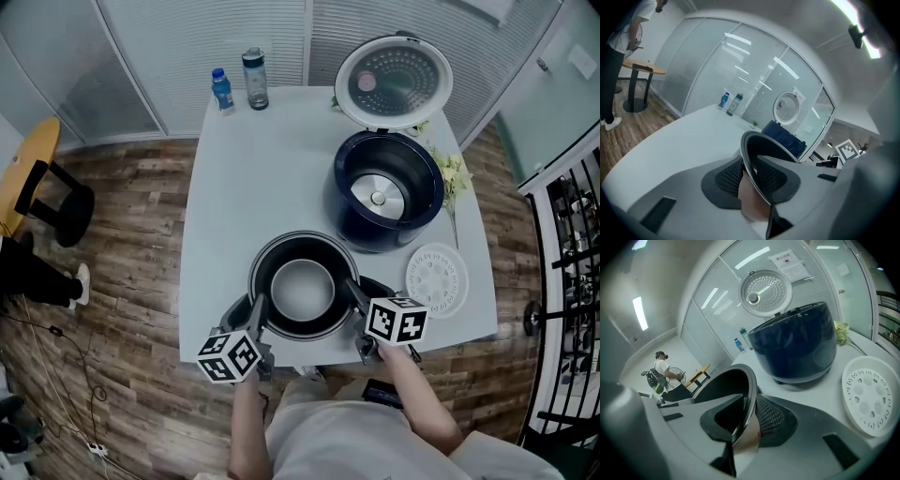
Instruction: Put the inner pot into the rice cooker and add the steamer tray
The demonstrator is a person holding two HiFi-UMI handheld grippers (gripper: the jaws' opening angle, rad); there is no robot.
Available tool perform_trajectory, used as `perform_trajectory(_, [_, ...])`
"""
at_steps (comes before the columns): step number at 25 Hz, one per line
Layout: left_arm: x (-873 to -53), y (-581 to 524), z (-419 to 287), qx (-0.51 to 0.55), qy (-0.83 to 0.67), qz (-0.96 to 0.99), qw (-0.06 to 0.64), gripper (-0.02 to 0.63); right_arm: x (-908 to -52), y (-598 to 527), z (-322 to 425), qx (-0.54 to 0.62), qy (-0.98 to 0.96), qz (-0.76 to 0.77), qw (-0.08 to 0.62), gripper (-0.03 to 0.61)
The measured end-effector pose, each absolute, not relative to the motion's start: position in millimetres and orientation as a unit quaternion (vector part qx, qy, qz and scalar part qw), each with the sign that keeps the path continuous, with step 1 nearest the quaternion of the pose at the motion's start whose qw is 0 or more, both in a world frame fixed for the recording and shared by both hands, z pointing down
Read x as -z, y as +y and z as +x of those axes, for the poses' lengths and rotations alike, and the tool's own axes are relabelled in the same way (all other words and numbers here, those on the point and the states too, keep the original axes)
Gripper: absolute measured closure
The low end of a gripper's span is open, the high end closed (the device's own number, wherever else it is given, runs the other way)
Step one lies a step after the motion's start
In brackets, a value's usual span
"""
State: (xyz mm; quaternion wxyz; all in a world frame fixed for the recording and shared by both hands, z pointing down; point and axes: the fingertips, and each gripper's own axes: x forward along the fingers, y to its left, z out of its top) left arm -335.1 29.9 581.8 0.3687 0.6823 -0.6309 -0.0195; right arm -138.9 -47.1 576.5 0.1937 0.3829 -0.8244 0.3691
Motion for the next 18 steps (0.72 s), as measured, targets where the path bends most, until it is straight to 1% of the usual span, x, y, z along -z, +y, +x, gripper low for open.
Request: perform_trajectory(18, [-509.3,27.5,-350.9,0.063,-0.649,0.692,0.309,0.522,-499.8,-53.9,-155.9,-0.33,-0.864,0.358,0.129,0.489])
